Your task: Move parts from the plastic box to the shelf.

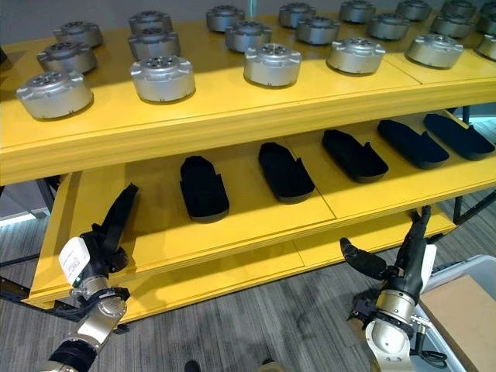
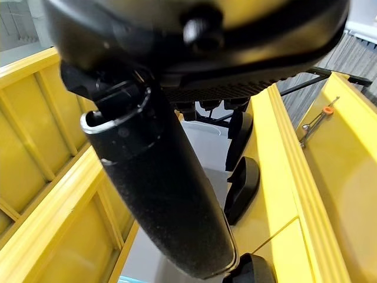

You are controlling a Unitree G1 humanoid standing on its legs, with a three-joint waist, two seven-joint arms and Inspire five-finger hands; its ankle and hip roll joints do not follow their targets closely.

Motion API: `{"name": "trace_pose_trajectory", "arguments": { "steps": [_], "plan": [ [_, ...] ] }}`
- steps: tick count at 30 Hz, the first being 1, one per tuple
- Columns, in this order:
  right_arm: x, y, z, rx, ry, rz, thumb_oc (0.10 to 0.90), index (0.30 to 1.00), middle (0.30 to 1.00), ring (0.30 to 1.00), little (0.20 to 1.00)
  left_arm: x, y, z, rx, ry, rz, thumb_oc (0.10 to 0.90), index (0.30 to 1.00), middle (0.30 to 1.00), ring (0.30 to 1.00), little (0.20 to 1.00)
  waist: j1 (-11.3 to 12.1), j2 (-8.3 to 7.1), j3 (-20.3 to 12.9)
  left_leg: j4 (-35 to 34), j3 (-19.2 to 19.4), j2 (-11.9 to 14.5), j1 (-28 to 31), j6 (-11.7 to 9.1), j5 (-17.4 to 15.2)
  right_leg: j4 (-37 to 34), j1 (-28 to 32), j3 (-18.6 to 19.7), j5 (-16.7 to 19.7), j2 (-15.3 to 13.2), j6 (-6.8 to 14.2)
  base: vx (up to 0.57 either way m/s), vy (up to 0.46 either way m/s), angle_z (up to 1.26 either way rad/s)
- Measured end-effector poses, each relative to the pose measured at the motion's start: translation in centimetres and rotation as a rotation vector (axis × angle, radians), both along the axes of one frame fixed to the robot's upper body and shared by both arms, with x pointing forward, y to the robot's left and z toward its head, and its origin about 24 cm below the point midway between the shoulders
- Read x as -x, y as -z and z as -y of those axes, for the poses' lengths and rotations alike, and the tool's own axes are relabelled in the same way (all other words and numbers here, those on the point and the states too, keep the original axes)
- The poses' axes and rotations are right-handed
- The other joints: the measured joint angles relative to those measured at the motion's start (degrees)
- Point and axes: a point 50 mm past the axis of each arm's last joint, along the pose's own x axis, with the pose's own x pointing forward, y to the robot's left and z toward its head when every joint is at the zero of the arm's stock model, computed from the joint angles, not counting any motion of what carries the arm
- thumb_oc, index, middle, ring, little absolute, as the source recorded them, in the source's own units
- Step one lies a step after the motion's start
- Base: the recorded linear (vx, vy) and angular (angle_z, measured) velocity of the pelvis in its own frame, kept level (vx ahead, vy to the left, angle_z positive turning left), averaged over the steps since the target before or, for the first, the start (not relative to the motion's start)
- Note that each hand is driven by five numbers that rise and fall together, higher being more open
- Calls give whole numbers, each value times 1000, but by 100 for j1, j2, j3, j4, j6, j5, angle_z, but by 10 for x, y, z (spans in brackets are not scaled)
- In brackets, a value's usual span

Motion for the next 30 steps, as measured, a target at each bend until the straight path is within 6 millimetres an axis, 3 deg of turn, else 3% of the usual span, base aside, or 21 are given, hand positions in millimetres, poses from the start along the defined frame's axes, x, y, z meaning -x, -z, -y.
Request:
{"name": "trace_pose_trajectory", "arguments": {
  "steps": [14, 15, 18, 19, 21, 22, 23, 24, 25, 30],
  "plan": [
    [-2, 3, -1, 57, -72, -69, 900, 1000, 1000, 1000, 1000, -19, -4, -9, -20, -28, -61, 400, 300, 300, 300, 300, -270, 9, -3, -1, 181, 10, -2, 38, -11, 2, -104, 180, 67, -13, 30, 23, 35, -6],
    [-3, 2, -1, 59, -75, -70, 900, 1000, 1000, 1000, 1000, -19, -4, -9, -16, -28, -66, 420, 327, 327, 327, 327, -307, 9, -3, -1, 187, 10, -3, 38, -12, 4, -120, 188, 67, -13, 30, 0, 0, 0],
    [-3, 2, -1, 68, -90, -75, 900, 1000, 1000, 1000, 1000, -21, -2, -9, 88, -67, -63, 400, 300, 300, 300, 300, -326, 12, -1, -1, 200, 14, -5, 14, -32, 12, -148, 206, 66, -12, 32, 26, 6, -3],
    [-3, 2, -1, 68, -94, -76, 900, 1000, 1000, 1000, 1000, -20, -1, -10, 128, -87, -59, 461, 385, 385, 385, 385, -327, 12, -1, -1, 208, 15, -5, 16, -32, 11, -149, 216, 66, -11, 32, 30, -11, -5],
    [-3, 3, -2, 69, -99, -80, 900, 1000, 1000, 1000, 1000, -17, 4, -12, 193, -115, -72, 461, 385, 385, 385, 385, -329, 13, -1, 0, 228, 21, -3, 17, -31, 11, -150, 245, 67, -8, 34, 32, -15, -7],
    [-3, 3, -2, 70, -104, -86, 900, 1000, 1000, 1000, 1000, -15, 10, -10, 229, -140, -72, 518, 465, 465, 465, 465, -329, 14, -2, 1, 247, 20, 5, 19, -23, 10, -150, 270, 70, -8, 36, 36, -20, -7],
    [-3, 3, -1, 69, -104, -92, 900, 1000, 1000, 1000, 1000, -15, 11, -8, 238, -146, -67, 618, 605, 605, 605, 605, -329, 15, -2, 0, 247, 20, 4, 21, -23, 11, -150, 269, 70, -8, 36, 37, -21, -4],
    [-4, 4, -1, 70, -106, -98, 900, 1000, 1000, 1000, 1000, -15, 12, -8, 251, -148, -65, 641, 638, 638, 638, 638, -329, 15, -3, 1, 247, 20, 6, 20, -23, 10, -147, 269, 70, -7, 36, 0, 0, 0],
    [-4, 4, -1, 71, -111, -102, 900, 1000, 1000, 1000, 1000, -15, 12, -8, 265, -153, -60, 900, 1000, 1000, 1000, 1000, -329, 20, -4, 1, 248, 20, 7, 19, -21, 9, -147, 269, 70, -6, 36, 0, 0, 0],
    [-4, 5, -2, 72, -120, -109, 900, 1000, 1000, 1000, 1000, -14, 15, -5, 288, -147, -77, 900, 1000, 1000, 1000, 1000, -331, 22, 0, 0, 251, 23, 7, 17, -21, 12, -150, 275, 75, -6, 43, 4, -22, -1]
  ]
}}
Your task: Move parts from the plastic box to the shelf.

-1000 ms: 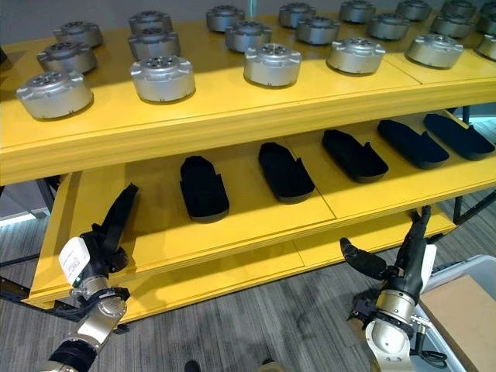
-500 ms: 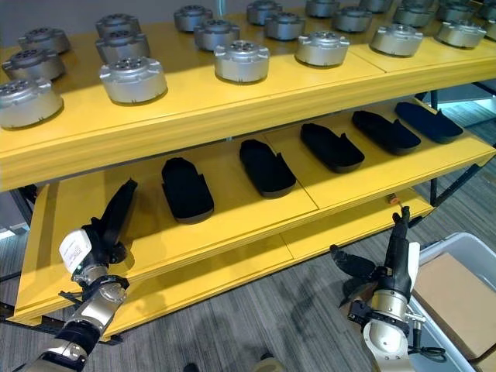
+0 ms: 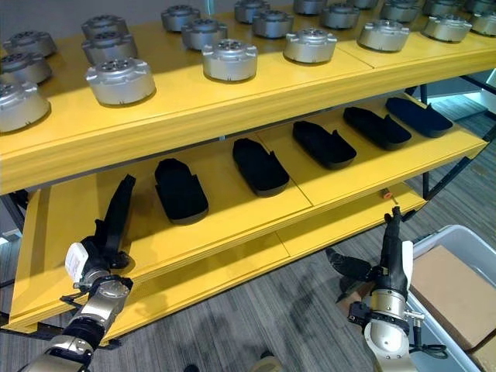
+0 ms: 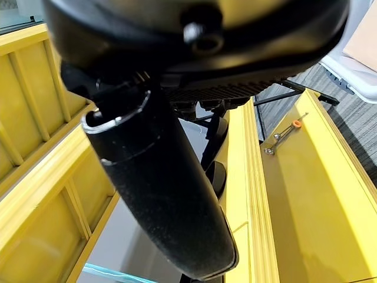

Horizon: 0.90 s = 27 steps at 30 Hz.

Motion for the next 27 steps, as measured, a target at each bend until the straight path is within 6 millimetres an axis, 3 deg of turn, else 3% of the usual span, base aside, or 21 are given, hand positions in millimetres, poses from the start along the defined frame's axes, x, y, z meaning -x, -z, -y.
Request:
{"name": "trace_pose_trajectory", "arguments": {
  "steps": [6, 20, 27],
  "plan": [
    [-1, 3, -4, 13, -35, -25, 900, 1000, 1000, 1000, 1000, 1, 3, 8, 42, -33, 29, 900, 1000, 1000, 1000, 1000, 5, 5, 5, 0, 1, 63, -3, -5, -2, -24, 1, -4, 14, 57, -17, 5, -29, 0],
    [-1, 4, -6, 11, -46, -42, 900, 1000, 1000, 1000, 1000, 5, 6, 2, 69, -81, 9, 900, 1000, 1000, 1000, 1000, 12, 33, 22, 0, -15, 78, -3, -15, 4, -40, 13, -13, 25, 80, -30, 0, -2, 0],
    [-2, 0, 0, 53, -61, -49, 900, 1000, 1000, 1000, 1000, -3, -7, -14, -191, 105, -121, 900, 1000, 1000, 1000, 1000, -19, 149, 78, 0, -4, 76, -4, -22, 6, -67, 21, -11, 39, 76, -32, 0, 4, 0]
  ]
}}
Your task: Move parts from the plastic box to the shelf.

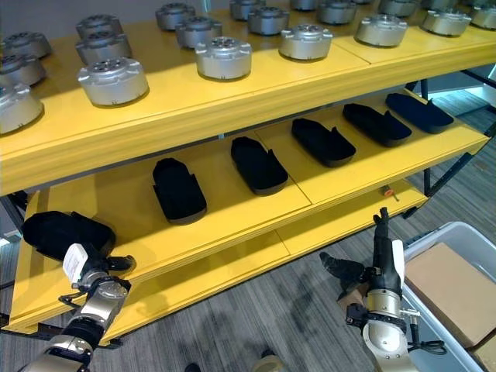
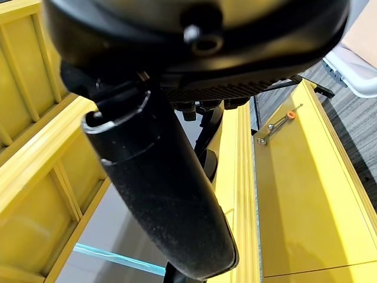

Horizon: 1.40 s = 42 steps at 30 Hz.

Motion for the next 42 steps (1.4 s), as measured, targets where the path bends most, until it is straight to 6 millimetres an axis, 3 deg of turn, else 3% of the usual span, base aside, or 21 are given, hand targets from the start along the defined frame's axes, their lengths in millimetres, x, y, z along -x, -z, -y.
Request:
{"name": "trace_pose_trajectory", "arguments": {
  "steps": [9, 17, 29, 34, 42],
  "plan": [
    [-3, -4, 2, 22, -28, -1, 900, 1000, 1000, 1000, 1000, -10, -8, 0, -298, 300, -202, 900, 1000, 1000, 1000, 1000, -14, 170, 88, -2, 15, -8, -12, -39, 18, -24, -15, 2, 7, -12, 1, -2, 21, -1],
    [-5, -6, 2, 29, -62, -10, 900, 1000, 1000, 1000, 1000, -7, 0, 2, -367, 422, -351, 900, 1000, 1000, 1000, 1000, -12, 250, 151, -3, 14, -12, -24, -43, 14, -60, -14, -8, 15, -24, -1, 0, 0, 0],
    [-7, -6, 0, 27, -94, -16, 900, 1000, 1000, 1000, 1000, -4, 3, -1, -338, 440, -409, 900, 1000, 1000, 1000, 1000, -15, 312, 153, -3, -11, -12, -24, -47, 11, -82, -5, -50, 16, -26, -2, 0, 0, 0],
    [-7, -6, 0, 27, -99, -25, 900, 1000, 1000, 1000, 1000, 0, 7, -3, -238, 384, -390, 900, 1000, 1000, 1000, 1000, -28, 315, 151, -3, -40, -10, -20, -49, 11, -89, 17, -83, 15, -23, -2, -1, -1, 1],
    [-7, -5, 1, 27, -86, -34, 900, 1000, 1000, 1000, 1000, 8, 15, 3, -258, 311, -340, 900, 1000, 1000, 1000, 1000, -20, 307, 154, -3, -66, 5, -24, -61, 20, -85, 20, -107, 15, -5, -3, -18, -21, 1]
  ]
}}
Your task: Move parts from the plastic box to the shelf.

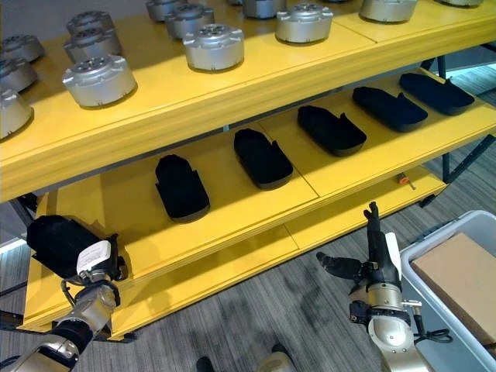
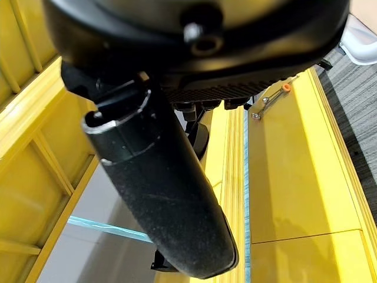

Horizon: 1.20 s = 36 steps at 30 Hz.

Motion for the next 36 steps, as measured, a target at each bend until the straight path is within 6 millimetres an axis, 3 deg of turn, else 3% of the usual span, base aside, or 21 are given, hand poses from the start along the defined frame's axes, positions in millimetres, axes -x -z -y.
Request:
{"name": "trace_pose_trajectory", "arguments": {
  "steps": [7, 19, 27, 30, 34, 36],
  "plan": [
    [3, 2, 1, -4, 34, 4, 900, 1000, 1000, 1000, 1000, 8, -3, 7, -82, 35, 33, 900, 1000, 1000, 1000, 1000, 71, -74, -7, 2, -47, -9, -45, -1, 8, -15, 12, -43, 4, -2, -4, -32, -28, 4],
    [4, 2, 2, -11, 80, 25, 900, 1000, 1000, 1000, 1000, 3, -17, 10, -162, 120, 97, 900, 1000, 1000, 1000, 1000, 199, -116, -5, 1, -163, -23, -77, 0, 36, -41, 60, -163, 5, -4, -6, -4, -5, 5],
    [6, 1, 2, -13, 107, 51, 900, 1000, 1000, 1000, 1000, -8, -52, 12, -199, 205, 309, 900, 1000, 1000, 1000, 1000, 220, -136, 3, 0, -187, -26, -84, 1, 48, -52, 82, -177, 7, -5, -9, 0, 0, 0],
    [16, 8, 2, -6, 134, 46, 900, 1000, 1000, 1000, 1000, -1, -76, 24, -185, 296, 464, 900, 1000, 1000, 1000, 1000, 268, -179, 15, 0, -220, -31, -83, -2, 48, -81, 116, -215, 18, -3, -19, -2, 11, 6],
    [15, 7, 0, 23, 123, 57, 900, 1000, 1000, 1000, 1000, -2, -85, 30, -155, 318, 556, 900, 1000, 1000, 1000, 1000, 357, -175, 12, 0, -229, -43, -77, 4, 45, -71, 119, -215, 10, -14, -9, 11, 50, 1],
    [16, 1, -2, 21, 108, 81, 900, 1000, 1000, 1000, 1000, 7, -87, 29, -90, 279, 595, 900, 1000, 1000, 1000, 1000, 364, -185, 15, 0, -226, -58, -84, 2, 34, -77, 118, -244, 13, -35, -6, 29, 164, 1]
  ]
}}
